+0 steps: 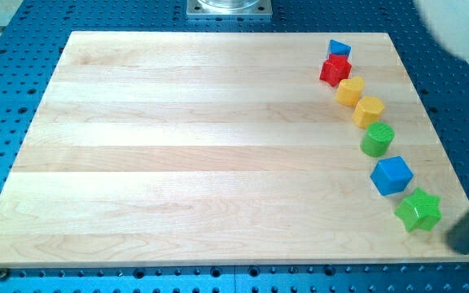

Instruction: Bring the green star at the bottom side of the cube

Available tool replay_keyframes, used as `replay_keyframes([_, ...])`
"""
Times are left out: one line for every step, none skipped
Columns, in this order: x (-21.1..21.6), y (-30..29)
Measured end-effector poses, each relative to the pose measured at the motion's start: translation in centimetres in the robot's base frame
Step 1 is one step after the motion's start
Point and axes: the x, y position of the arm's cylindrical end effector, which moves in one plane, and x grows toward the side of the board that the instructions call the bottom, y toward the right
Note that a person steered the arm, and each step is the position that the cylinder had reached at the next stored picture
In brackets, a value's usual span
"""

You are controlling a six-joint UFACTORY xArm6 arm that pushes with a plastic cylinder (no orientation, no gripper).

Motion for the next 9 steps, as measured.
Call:
replay_keyframes([-2.4,0.7])
replay_keyframes([-2.3,-2.0])
replay_keyframes([-1.7,-3.6])
replay_keyframes([-1.1,-4.6])
replay_keyframes([-0.4,-7.5])
replay_keyframes([0.9,-8.2])
replay_keyframes([0.5,-3.6])
replay_keyframes([0.2,-0.1])
replay_keyframes([-1.3,2.9])
